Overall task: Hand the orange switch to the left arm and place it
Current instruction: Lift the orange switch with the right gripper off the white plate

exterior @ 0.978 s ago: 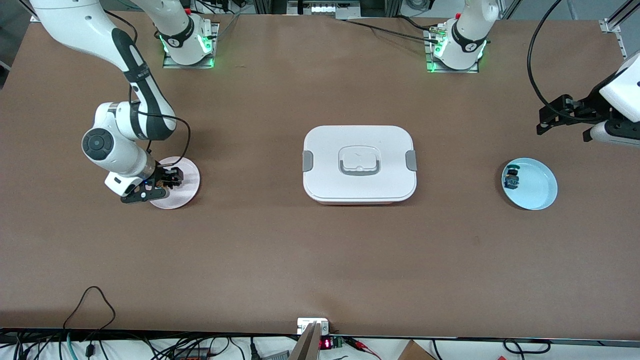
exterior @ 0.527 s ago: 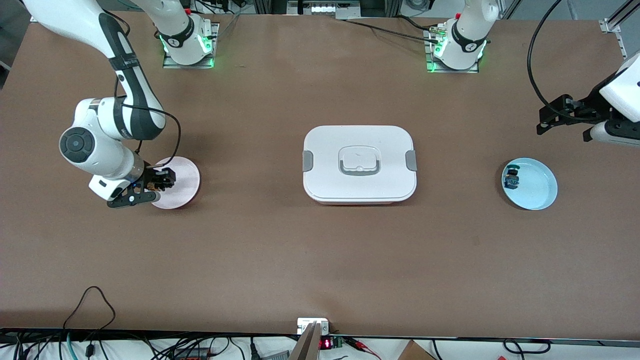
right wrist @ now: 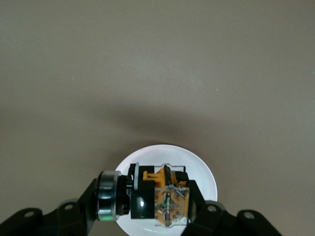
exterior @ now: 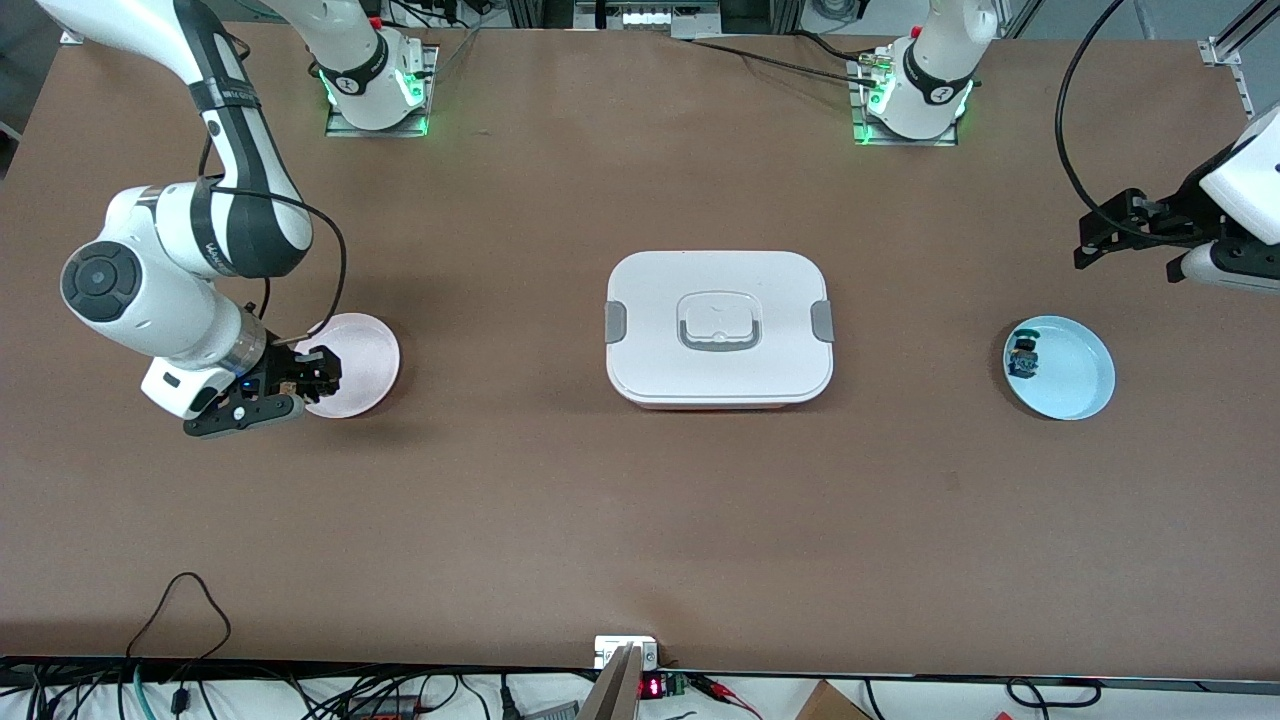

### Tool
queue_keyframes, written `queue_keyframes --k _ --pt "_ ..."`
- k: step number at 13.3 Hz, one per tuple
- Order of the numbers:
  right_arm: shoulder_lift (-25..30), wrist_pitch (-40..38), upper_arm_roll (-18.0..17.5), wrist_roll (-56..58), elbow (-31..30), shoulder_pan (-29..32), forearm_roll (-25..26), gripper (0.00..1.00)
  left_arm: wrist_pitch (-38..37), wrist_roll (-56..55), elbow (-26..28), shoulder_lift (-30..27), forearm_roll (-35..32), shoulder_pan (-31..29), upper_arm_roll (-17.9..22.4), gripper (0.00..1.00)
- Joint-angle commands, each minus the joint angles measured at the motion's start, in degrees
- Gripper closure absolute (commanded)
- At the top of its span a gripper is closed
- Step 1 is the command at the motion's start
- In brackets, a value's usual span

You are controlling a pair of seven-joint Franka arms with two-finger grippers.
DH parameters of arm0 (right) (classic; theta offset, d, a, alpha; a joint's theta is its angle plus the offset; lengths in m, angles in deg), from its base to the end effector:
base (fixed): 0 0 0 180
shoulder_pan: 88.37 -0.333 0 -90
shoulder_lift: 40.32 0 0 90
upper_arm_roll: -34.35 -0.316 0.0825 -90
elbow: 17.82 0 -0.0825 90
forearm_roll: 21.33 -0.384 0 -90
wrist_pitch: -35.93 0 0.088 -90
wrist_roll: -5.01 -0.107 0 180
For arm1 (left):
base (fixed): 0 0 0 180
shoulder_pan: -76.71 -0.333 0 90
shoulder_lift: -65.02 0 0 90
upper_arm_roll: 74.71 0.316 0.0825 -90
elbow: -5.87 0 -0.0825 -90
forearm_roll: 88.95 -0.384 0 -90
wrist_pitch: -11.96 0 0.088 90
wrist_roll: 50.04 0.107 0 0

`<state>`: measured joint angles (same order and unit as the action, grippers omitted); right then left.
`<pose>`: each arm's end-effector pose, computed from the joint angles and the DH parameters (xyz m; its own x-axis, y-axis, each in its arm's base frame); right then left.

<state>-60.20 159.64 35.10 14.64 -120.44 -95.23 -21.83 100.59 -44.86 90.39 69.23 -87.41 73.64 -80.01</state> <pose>0.6397 0.0695 0.3603 0.9633 0.2674 0.0213 0.2675 -0.9636 0.0007 0.5748 -0.0232 0.6262 0.9916 -0.1293 0.0016 -0.1293 -0.9910 0.0336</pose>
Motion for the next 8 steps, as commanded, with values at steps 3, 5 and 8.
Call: queue_keyframes --k 3,5,8 --pt "0.89 -4.09 -1.88 4.79 4.79 0.53 -2.57 1.0 -1.54 0.89 -1.81 0.63 -0.4 -0.52 0.03 0.0" --pt "0.98 -4.97 -3.37 8.02 6.81 0.45 -6.42 1.0 -1.54 0.89 -1.81 0.63 -0.31 -0.52 0.03 0.0" --pt "1.77 -4.98 -6.27 12.95 8.4 0.36 -10.13 1.0 -1.54 0.8 -1.73 0.63 -0.4 -0.52 0.03 0.0"
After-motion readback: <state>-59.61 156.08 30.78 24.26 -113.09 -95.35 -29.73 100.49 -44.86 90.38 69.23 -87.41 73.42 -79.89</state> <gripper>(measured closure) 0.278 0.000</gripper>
